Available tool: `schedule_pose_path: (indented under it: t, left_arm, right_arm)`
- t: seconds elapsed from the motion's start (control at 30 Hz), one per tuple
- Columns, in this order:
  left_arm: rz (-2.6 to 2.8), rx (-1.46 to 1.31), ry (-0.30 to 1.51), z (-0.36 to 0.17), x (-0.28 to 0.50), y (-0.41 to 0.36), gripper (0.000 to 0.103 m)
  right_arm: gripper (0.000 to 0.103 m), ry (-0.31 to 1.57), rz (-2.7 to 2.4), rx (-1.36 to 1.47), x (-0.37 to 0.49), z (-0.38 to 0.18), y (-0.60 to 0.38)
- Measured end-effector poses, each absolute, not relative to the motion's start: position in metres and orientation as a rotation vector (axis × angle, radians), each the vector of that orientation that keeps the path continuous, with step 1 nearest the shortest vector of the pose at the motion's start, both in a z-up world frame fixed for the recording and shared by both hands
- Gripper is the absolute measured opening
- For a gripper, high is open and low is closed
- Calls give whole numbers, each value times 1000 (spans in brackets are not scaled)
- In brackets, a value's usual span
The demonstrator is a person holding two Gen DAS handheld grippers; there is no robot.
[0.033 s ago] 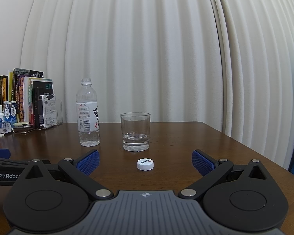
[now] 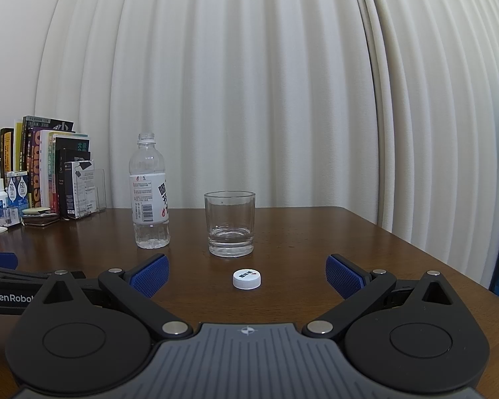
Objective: Unscrew bottle cap and pour
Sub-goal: 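Move the right tool toward the white bottle cap on the table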
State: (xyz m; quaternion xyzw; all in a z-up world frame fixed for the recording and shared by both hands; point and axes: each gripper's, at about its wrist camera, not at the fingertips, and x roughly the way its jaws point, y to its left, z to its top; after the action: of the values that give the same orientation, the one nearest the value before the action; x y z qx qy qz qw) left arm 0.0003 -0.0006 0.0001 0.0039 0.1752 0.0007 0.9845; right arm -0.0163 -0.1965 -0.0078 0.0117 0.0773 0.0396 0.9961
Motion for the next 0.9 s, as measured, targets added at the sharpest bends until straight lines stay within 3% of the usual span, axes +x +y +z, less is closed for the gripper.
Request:
schedule_pose_path:
  t: [0.67,0.9]
  left_arm:
    - [-8,16,360,1,4,-7,103]
    - [-6,27,383,5,9,-6,103]
  right_arm:
    - [103,174,120,14,-13,-11,-196]
    - [103,275,165,-38,1,-5,-193]
